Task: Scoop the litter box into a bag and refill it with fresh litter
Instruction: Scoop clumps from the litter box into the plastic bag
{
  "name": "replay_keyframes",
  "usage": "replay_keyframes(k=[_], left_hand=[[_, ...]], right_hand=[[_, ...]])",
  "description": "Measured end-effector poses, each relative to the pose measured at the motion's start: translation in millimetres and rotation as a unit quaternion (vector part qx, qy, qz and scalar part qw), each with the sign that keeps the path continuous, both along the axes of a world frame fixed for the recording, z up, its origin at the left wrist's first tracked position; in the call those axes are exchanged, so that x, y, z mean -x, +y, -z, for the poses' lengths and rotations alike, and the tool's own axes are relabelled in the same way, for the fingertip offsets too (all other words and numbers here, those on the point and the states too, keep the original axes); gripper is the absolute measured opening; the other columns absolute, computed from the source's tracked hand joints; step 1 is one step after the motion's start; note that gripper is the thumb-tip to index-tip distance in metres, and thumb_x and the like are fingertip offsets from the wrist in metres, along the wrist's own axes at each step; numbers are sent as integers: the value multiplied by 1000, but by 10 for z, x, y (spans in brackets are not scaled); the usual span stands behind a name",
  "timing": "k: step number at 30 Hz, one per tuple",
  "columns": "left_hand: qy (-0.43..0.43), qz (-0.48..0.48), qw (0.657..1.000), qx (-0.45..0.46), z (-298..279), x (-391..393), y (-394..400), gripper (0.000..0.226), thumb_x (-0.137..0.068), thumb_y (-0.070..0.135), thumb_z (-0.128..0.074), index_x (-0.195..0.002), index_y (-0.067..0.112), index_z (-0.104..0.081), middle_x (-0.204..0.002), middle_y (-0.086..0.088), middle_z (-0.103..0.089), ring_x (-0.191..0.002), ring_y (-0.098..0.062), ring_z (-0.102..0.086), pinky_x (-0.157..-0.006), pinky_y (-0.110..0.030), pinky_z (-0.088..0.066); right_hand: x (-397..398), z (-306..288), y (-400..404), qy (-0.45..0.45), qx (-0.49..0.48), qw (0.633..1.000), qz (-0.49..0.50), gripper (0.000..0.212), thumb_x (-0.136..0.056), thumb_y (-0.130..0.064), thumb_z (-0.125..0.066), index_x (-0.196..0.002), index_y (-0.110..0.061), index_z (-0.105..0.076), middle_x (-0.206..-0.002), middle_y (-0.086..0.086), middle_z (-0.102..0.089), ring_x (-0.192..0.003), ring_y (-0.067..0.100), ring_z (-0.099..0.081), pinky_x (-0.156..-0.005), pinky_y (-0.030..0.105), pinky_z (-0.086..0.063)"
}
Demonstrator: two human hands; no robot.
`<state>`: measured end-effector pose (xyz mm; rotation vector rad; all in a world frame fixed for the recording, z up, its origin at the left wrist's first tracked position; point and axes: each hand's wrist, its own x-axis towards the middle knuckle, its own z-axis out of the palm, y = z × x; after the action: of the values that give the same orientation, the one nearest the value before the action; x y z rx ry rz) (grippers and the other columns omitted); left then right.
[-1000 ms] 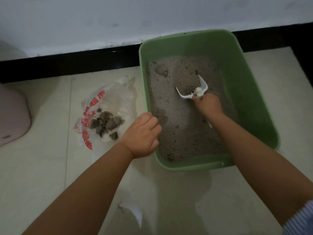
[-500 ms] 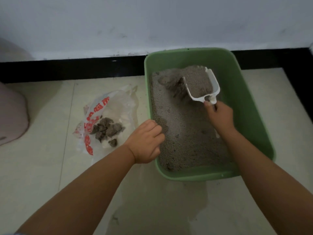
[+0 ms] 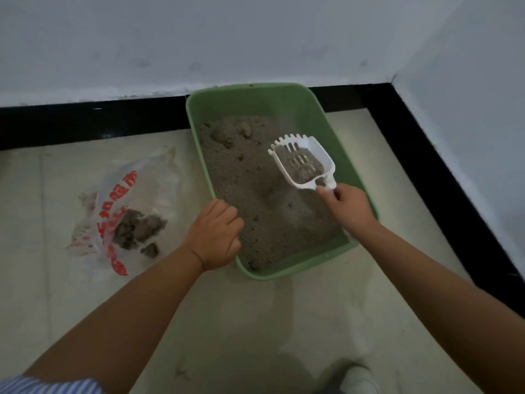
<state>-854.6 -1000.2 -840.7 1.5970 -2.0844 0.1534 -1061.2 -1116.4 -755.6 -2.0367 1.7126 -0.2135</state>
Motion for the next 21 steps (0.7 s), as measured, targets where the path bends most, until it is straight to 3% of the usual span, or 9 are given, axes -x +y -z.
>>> replay_keyframes(k=[4, 9, 15, 21], left_hand=[[17, -3, 1000, 1, 16, 24, 39, 23, -67, 18, -38, -52, 5, -50, -55, -12, -46, -66, -23, -26, -72, -33, -32], [1, -7, 1000, 1, -29, -16, 9, 23, -66, 20, -39, -53, 7, -52, -56, -11, -49, -67, -23, -28, -75, -33, -31], [-11, -2, 1000, -7, -55, -29, 61, 24, -69, 20, -40, -55, 7, -54, -57, -11, -50, -69, -23, -30, -78, -33, -33], [4, -5, 1000, -16, -99, -36, 81, 27, -76, 23, -42, -59, 8, -57, -61, -9, -54, -71, -21, -33, -78, -31, -33]], right_hand=[[90, -53, 78, 27, 4, 999, 31, 42, -93, -32, -50, -61, -6, -41, -51, 0, -33, -47, 10, -31, -43, 18, -22], [-12, -8, 202, 49, -8, 999, 21, 49, -93, -31, -51, -51, -14, -32, -51, -2, -33, -48, 8, -33, -43, 16, -29], [-66, 95, 342, 7, -34, 999, 21, 45, -92, -28, -52, -54, -11, -35, -50, 0, -33, -50, 12, -33, -48, 22, -23], [-117, 166, 368, -31, -53, 998, 12, 40, -91, -27, -54, -58, -12, -40, -52, -1, -34, -49, 9, -31, -47, 19, -25]])
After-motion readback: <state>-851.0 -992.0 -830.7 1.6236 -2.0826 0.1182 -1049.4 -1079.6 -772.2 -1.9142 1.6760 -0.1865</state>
